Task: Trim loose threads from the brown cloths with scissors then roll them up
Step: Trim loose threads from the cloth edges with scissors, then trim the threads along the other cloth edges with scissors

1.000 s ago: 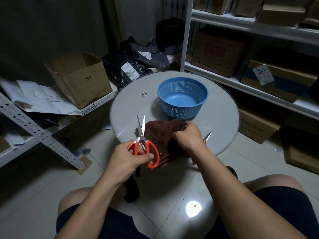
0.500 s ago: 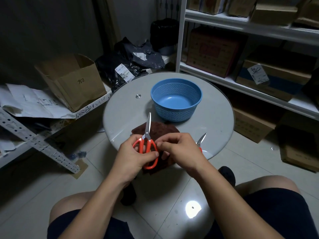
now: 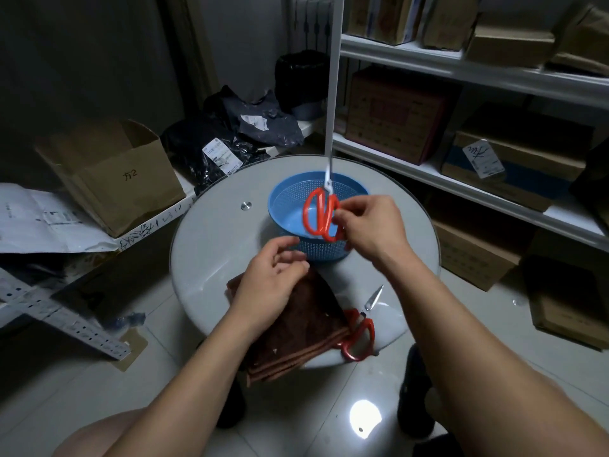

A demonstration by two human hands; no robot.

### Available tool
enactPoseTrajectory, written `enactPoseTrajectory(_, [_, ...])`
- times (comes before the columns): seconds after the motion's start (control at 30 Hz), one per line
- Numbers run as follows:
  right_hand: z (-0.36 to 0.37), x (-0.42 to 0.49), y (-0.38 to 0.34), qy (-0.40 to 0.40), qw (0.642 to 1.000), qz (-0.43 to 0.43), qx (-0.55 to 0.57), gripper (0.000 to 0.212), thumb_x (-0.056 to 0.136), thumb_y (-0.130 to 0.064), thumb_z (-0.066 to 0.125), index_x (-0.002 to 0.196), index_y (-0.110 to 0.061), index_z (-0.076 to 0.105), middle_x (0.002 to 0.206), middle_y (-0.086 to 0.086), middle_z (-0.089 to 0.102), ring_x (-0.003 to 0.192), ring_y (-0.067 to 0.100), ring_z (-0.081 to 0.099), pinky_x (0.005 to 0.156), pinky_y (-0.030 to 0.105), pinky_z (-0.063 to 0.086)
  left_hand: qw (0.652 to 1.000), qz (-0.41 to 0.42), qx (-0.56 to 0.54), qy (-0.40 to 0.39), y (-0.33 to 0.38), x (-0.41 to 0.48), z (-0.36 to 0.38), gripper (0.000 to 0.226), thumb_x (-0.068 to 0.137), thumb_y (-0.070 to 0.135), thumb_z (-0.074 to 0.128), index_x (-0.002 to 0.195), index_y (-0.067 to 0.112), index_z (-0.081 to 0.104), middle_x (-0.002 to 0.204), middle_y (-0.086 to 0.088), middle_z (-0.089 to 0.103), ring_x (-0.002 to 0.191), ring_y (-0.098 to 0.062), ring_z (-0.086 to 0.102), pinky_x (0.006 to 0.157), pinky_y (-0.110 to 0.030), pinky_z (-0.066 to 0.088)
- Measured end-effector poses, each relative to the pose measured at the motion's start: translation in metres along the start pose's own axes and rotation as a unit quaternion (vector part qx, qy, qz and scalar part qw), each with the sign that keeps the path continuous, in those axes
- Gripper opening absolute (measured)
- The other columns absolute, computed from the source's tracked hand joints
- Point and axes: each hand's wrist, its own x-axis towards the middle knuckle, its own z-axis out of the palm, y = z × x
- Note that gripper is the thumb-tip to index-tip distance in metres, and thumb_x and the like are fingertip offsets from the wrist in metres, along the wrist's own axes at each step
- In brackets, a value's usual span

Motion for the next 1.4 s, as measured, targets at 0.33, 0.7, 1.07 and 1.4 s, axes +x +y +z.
enactPoseTrajectory(0.33, [0.034, 0.087, -0.01, -0.06, 0.9, -0.029, -0.431, 0.039, 0.083, -0.029, 0.075, 0.115, -0.008, 0.068, 0.121, 0.018, 0.071, 0.111, 0.038, 0.067, 0.078, 0.036, 0.048, 0.977, 0.05, 0.195, -0.067, -0.034, 0.002, 0.015, 0.028, 0.079, 0.021, 0.068, 0.106, 0.028, 0.072, 0.093, 0.007, 0.071, 0.077, -0.003, 0.066, 0.071, -0.013, 0.048])
enactPoseTrajectory(0.7, [0.027, 0.079, 0.001, -0.076, 0.904, -0.085, -0.412, 0.024, 0.084, -0.015, 0.064, 0.103, -0.015, 0.078, 0.106, 0.013, 0.078, 0.101, 0.035, 0.069, 0.074, 0.033, 0.05, 0.925, 0.137, 0.338, -0.106, -0.022, -0.009, 0.029, 0.033, 0.08, 0.031, 0.062, 0.111, 0.025, 0.073, 0.103, 0.008, 0.067, 0.097, -0.009, 0.063, 0.092, -0.03, 0.051])
enactPoseTrajectory(1.07, [-0.047, -0.059, 0.051, -0.027, 0.974, 0.041, -0.22, 0.013, 0.079, -0.026, 0.068, 0.084, -0.019, 0.077, 0.087, 0.003, 0.079, 0.089, 0.025, 0.073, 0.079, 0.03, 0.056, 0.847, 0.108, 0.502, -0.139, -0.019, -0.017, 0.081, 0.034, 0.087, 0.027, 0.056, 0.119, 0.021, 0.066, 0.118, -0.006, 0.064, 0.117, -0.029, 0.058, 0.096, -0.04, 0.048])
enactPoseTrajectory(1.4, [-0.019, -0.136, 0.098, -0.066, 0.954, 0.181, -0.231, 0.021, 0.07, -0.038, 0.069, 0.076, -0.02, 0.062, 0.078, 0.007, 0.072, 0.069, 0.03, 0.072, 0.069, 0.037, 0.062, 0.82, 0.14, 0.537, -0.144, -0.025, -0.044, 0.064, 0.04, 0.088, 0.023, 0.056, 0.127, 0.025, 0.063, 0.125, 0.004, 0.06, 0.116, -0.022, 0.055, 0.099, -0.037, 0.044])
